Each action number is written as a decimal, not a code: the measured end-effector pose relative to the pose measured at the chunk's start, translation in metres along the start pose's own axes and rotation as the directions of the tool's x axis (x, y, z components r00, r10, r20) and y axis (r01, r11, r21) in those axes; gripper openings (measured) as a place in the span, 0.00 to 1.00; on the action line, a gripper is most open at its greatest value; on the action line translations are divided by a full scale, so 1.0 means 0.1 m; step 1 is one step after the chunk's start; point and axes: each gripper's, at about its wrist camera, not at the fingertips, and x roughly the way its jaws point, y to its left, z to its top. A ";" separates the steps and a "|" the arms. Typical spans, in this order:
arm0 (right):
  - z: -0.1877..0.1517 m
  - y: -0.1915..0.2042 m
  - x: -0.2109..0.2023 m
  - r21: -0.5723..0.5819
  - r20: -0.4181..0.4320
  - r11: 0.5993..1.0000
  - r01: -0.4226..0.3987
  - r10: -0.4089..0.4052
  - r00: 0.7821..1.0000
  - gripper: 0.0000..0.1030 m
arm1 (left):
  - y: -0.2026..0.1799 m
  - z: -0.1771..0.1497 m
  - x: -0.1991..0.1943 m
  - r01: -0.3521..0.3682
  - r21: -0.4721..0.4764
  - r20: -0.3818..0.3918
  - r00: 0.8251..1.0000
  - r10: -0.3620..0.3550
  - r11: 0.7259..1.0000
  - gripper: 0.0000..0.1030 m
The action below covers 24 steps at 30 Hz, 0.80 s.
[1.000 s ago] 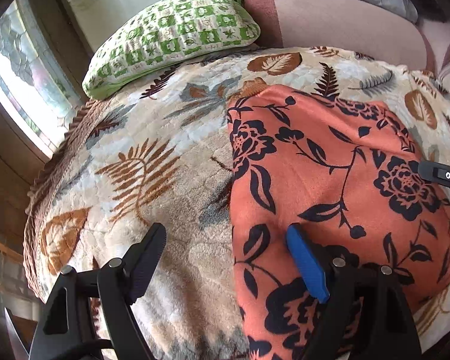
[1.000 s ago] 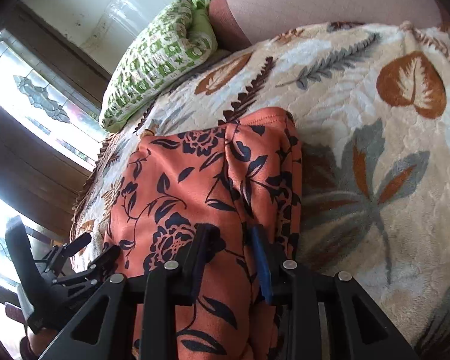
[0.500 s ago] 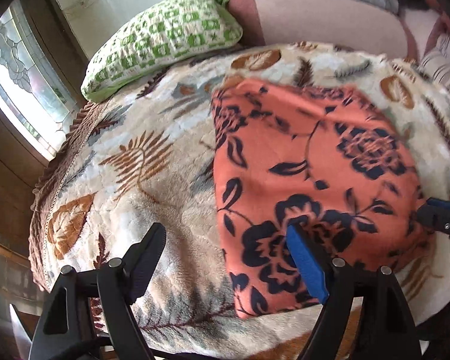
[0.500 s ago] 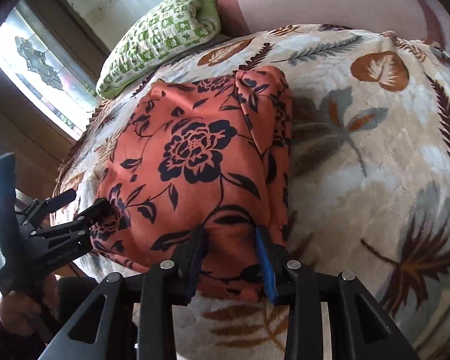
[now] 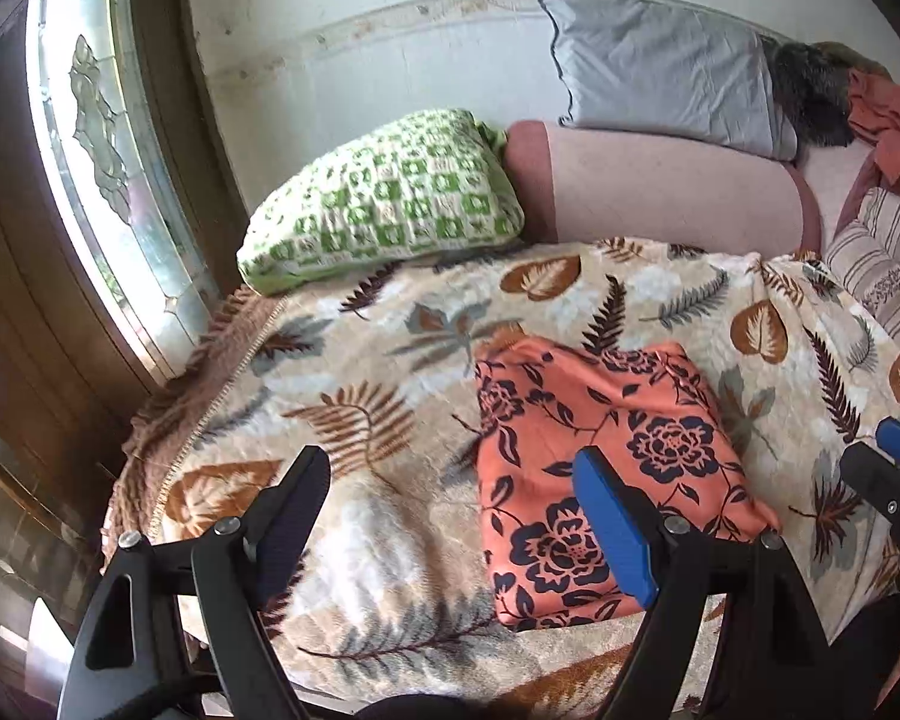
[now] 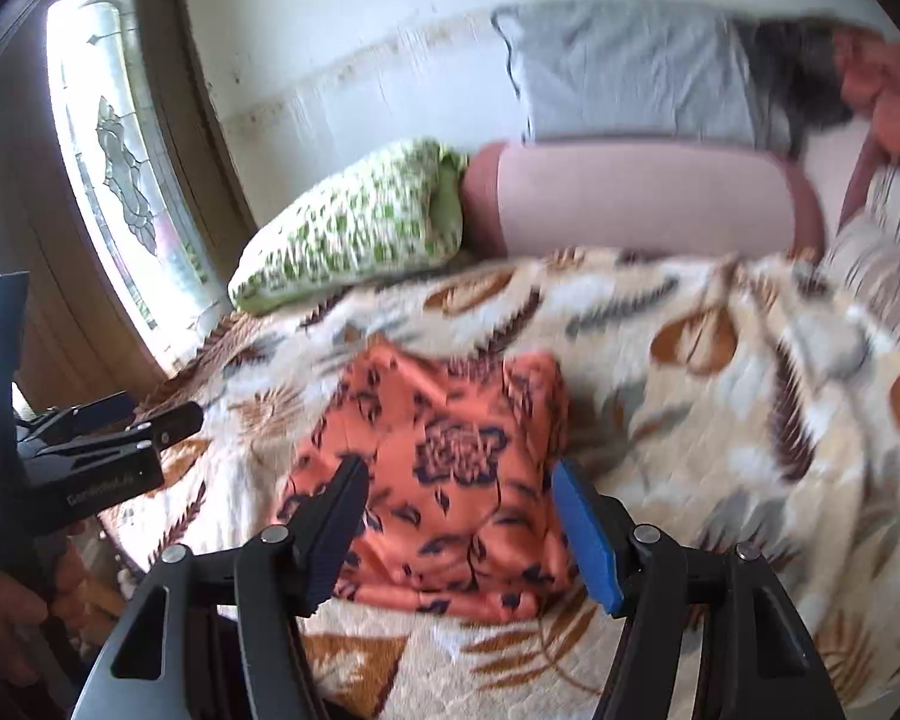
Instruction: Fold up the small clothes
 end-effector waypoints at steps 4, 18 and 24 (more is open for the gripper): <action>0.12 0.13 -0.19 -0.019 0.040 1.000 0.010 -0.010 0.999 0.65 | 0.12 0.07 -0.19 -0.026 -0.023 0.032 0.999 0.027 0.999 0.81; 0.15 0.45 -0.25 -0.071 0.041 0.997 -0.006 0.009 0.999 0.65 | 0.32 0.12 -0.55 -0.082 -0.046 0.117 0.989 0.087 0.996 0.83; 0.14 0.53 -0.23 -0.076 0.028 0.997 0.005 -0.003 1.000 0.65 | 0.36 0.13 -0.58 -0.067 -0.059 0.123 0.990 0.074 0.996 0.83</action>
